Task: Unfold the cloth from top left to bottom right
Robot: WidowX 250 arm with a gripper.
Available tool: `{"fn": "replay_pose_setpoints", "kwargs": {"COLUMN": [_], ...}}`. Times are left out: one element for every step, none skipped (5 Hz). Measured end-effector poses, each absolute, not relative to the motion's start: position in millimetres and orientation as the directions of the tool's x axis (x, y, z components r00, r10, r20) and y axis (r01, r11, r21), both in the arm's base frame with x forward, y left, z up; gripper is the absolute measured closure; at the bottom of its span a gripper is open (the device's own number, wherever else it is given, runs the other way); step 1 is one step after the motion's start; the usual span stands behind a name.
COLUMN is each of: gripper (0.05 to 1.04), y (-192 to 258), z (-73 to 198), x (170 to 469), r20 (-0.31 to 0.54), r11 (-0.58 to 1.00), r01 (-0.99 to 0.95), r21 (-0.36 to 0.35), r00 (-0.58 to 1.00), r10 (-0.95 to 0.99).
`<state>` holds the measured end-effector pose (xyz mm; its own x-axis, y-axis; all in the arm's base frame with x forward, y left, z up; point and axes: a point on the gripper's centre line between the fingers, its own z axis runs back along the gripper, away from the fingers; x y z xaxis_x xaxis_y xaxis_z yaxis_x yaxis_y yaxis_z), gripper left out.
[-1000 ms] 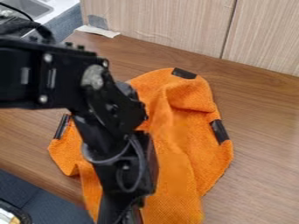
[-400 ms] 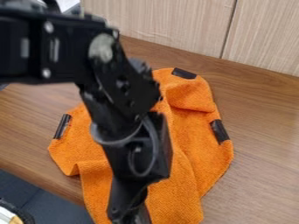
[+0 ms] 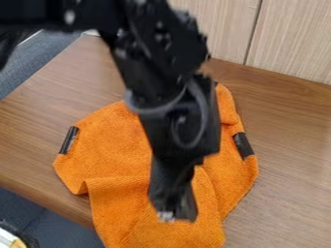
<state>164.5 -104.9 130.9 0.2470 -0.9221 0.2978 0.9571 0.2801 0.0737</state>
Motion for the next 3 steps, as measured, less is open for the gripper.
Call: {"fn": "replay_pose_setpoints", "kwargs": {"gripper": [0.084,0.084,0.084], "y": [-99,-87,-87], "z": [147,148,149], "x": [185,195,195], "r20": [0.334,0.325,0.324], "r11": [0.333,0.361,0.357], "r01": [0.937,0.926,0.927], "r21": [0.101,0.11,0.113], "r00": [0.284,0.31,0.305], "r10": [-0.899,-0.893,-0.895]}}
